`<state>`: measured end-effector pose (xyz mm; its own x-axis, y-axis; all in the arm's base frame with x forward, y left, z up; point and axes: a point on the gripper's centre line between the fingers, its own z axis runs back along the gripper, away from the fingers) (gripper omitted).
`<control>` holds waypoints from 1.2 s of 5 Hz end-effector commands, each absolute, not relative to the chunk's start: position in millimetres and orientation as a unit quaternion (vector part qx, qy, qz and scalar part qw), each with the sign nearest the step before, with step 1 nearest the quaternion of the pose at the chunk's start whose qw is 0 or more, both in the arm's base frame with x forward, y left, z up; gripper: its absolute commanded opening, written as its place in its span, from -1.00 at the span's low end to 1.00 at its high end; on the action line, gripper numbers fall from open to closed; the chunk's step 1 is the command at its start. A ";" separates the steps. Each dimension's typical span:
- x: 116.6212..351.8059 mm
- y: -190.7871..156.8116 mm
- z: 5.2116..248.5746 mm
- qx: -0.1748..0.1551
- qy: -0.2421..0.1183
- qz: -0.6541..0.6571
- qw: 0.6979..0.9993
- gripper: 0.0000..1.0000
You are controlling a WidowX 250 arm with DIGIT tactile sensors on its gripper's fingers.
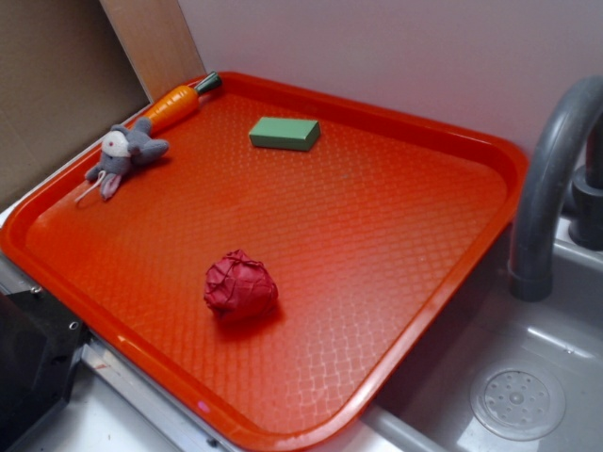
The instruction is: Grab the red paper.
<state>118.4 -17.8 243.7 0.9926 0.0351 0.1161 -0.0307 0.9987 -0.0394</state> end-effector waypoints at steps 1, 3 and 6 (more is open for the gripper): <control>118.4 -17.8 243.7 -0.019 -0.058 0.017 0.998 1.00; 138.5 -77.7 238.7 0.000 -0.088 -0.057 0.994 1.00; 165.3 -125.7 144.4 0.003 -0.057 -0.091 0.994 1.00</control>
<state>162.4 -125.4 136.9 0.9791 -0.1864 0.0815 0.1848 0.9824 0.0270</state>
